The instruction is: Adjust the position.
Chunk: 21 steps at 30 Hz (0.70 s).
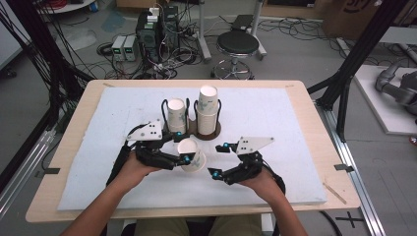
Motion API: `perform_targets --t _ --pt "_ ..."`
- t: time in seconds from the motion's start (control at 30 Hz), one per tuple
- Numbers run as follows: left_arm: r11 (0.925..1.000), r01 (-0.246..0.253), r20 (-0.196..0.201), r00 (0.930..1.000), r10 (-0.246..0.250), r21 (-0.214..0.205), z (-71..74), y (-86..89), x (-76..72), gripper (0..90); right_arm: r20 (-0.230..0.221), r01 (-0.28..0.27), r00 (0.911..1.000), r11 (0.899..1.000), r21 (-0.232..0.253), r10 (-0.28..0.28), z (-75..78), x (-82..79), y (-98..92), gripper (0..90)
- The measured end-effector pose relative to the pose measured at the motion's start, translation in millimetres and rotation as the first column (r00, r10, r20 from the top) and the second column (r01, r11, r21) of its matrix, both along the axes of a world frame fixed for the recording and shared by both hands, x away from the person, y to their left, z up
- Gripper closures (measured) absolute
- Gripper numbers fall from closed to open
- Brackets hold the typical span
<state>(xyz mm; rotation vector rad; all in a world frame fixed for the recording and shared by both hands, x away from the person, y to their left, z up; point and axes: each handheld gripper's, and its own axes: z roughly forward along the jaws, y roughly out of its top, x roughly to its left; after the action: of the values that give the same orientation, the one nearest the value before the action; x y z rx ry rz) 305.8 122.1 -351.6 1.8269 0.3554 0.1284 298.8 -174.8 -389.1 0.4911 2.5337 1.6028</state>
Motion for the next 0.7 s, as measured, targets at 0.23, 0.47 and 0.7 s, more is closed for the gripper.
perform_targets --t 0.23,0.47,0.7 --pt "0.9994 0.034 -0.011 0.9993 -0.034 0.003 -1.8 -9.5 -2.1 36.3 0.004 -0.031 0.9995 1.000 0.005 0.031 -7.5 -0.9 9.0 20.6" --pt "0.9981 0.061 -0.014 0.9980 -0.061 -0.003 -2.2 -17.4 -4.1 36.3 0.003 -0.048 0.9988 0.999 0.012 0.048 -10.3 -2.0 12.4 20.6" --pt "0.9962 0.086 -0.017 0.9961 -0.086 -0.013 -2.9 -22.6 -6.1 36.4 0.008 -0.053 0.9986 0.998 0.016 0.053 -10.3 -3.2 14.0 20.6"
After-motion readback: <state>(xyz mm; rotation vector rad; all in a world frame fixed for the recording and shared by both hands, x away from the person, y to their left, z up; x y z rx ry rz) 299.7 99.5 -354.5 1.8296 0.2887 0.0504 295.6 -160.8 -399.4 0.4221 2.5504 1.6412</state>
